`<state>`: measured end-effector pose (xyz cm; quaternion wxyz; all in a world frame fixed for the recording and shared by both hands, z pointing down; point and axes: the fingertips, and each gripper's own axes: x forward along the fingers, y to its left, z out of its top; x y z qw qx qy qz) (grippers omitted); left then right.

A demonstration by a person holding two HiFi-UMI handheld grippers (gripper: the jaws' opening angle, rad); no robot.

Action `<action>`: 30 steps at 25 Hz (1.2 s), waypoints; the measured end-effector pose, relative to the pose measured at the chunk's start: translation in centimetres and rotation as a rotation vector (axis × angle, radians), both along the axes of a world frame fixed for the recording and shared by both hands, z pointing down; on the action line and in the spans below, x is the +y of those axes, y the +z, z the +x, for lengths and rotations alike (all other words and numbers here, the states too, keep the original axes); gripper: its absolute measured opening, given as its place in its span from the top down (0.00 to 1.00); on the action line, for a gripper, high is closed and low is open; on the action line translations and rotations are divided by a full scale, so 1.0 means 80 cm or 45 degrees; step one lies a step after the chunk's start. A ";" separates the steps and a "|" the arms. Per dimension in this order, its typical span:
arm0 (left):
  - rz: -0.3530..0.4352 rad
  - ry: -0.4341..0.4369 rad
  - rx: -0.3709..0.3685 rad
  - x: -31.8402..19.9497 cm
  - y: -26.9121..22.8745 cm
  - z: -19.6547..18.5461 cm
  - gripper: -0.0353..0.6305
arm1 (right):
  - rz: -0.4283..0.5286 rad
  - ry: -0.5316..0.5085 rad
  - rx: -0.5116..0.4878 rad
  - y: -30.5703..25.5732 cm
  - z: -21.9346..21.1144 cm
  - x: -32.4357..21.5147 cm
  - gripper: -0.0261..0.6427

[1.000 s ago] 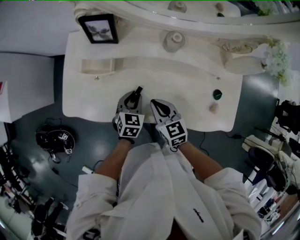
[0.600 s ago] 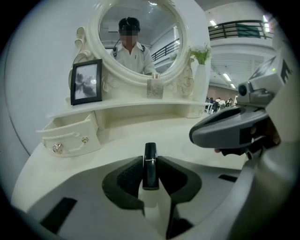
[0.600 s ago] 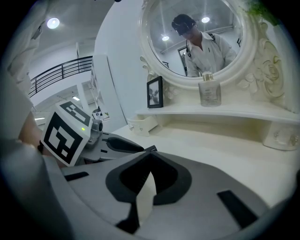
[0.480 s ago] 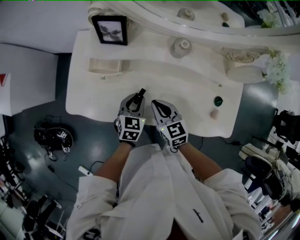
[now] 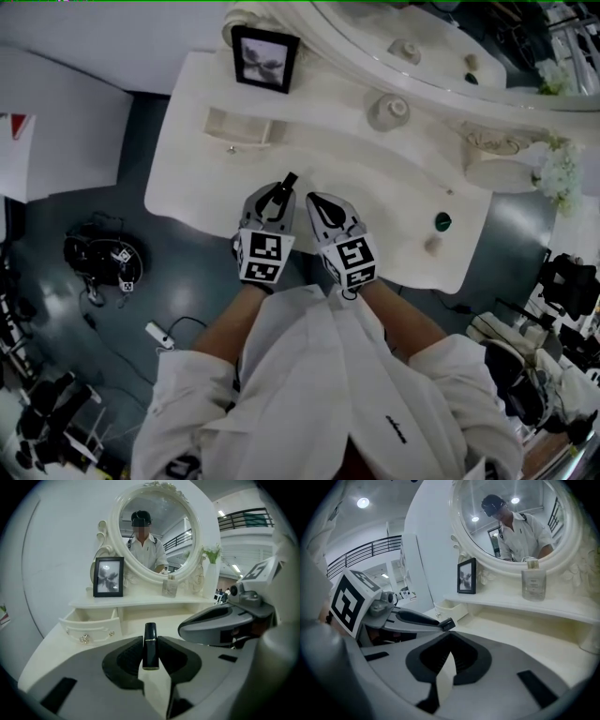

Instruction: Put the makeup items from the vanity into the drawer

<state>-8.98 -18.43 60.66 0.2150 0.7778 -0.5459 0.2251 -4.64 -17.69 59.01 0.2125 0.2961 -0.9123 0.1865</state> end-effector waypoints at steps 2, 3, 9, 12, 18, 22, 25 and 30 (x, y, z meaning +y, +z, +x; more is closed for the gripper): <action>0.011 -0.026 0.000 -0.004 -0.004 -0.012 0.77 | 0.016 -0.015 -0.006 -0.005 -0.012 -0.007 0.93; 0.016 -0.041 0.001 -0.007 -0.006 -0.018 0.77 | 0.025 -0.023 -0.009 -0.008 -0.018 -0.011 0.93; 0.053 -0.125 0.001 -0.021 -0.021 -0.057 0.77 | 0.082 -0.071 -0.022 -0.027 -0.054 -0.037 0.93; 0.065 -0.163 0.002 -0.028 -0.024 -0.074 0.77 | 0.107 -0.075 -0.019 -0.030 -0.066 -0.051 0.93; 0.083 -0.219 0.002 -0.038 -0.031 -0.104 0.77 | 0.130 -0.093 -0.036 -0.039 -0.098 -0.067 0.93; 0.092 -0.239 0.002 -0.047 -0.033 -0.116 0.77 | 0.134 -0.093 -0.050 -0.042 -0.120 -0.077 0.93; 0.093 -0.266 0.009 -0.054 -0.034 -0.126 0.77 | 0.140 -0.099 -0.062 -0.044 -0.134 -0.085 0.94; 0.085 -0.290 0.011 -0.065 -0.030 -0.138 0.77 | 0.157 -0.121 -0.050 -0.042 -0.150 -0.093 0.94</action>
